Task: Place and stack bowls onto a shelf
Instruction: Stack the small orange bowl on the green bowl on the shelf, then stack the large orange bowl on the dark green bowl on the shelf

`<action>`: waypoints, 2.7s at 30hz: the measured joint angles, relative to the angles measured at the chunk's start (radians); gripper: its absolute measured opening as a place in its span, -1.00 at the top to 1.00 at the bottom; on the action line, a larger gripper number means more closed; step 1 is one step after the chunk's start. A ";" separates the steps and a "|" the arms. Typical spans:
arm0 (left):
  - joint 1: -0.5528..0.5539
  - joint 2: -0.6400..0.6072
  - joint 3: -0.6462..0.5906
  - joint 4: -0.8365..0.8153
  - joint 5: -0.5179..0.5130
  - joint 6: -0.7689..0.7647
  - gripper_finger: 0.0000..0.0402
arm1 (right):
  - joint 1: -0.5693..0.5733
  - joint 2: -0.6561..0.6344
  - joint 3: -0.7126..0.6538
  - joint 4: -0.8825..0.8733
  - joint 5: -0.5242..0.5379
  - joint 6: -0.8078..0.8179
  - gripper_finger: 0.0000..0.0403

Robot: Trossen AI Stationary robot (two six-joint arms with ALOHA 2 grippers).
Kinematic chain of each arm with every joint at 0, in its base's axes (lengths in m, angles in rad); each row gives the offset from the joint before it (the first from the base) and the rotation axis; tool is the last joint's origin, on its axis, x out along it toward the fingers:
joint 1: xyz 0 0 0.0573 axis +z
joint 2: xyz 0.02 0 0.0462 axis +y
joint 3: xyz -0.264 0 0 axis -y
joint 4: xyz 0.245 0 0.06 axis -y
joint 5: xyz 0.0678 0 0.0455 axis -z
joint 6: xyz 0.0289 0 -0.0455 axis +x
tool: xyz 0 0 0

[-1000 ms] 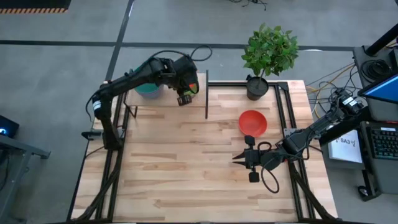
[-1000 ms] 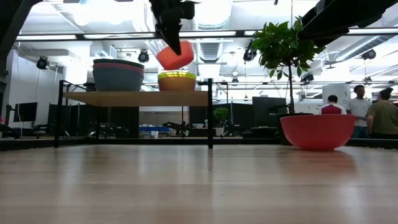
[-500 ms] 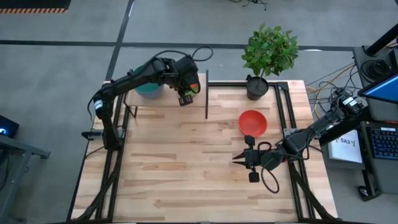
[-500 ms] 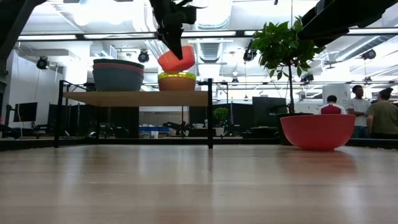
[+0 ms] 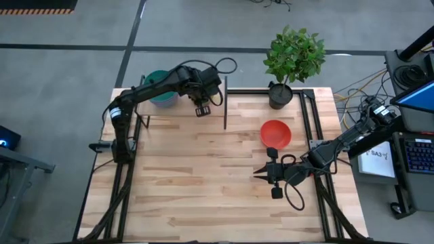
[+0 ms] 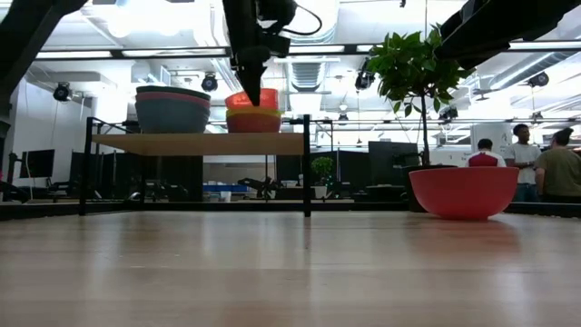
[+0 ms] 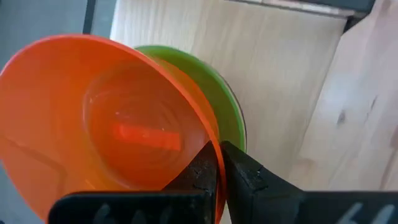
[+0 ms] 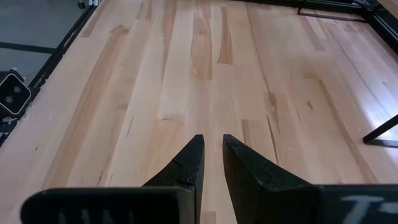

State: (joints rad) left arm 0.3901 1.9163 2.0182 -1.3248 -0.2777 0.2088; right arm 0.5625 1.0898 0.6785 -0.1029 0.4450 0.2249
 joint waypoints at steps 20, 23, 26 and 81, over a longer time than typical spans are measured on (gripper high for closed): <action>-0.028 -0.028 0.068 -0.065 0.007 -0.008 0.20 | 0.000 0.000 0.000 -0.005 0.000 0.000 0.76; -0.030 -0.030 0.143 -0.073 0.008 -0.009 0.17 | 0.000 0.000 0.000 -0.005 0.000 0.000 0.76; -0.029 -0.031 0.212 -0.065 0.065 -0.019 0.17 | 0.000 0.000 0.000 -0.005 0.000 -0.006 0.76; -0.568 -1.019 -1.241 1.192 -0.535 -0.211 0.33 | -0.363 0.095 0.382 -0.856 -0.119 0.835 0.32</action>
State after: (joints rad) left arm -0.1783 0.8974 0.7775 -0.1323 -0.8127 -0.0025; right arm 0.1992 1.1844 1.0606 -0.9587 0.3264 1.0596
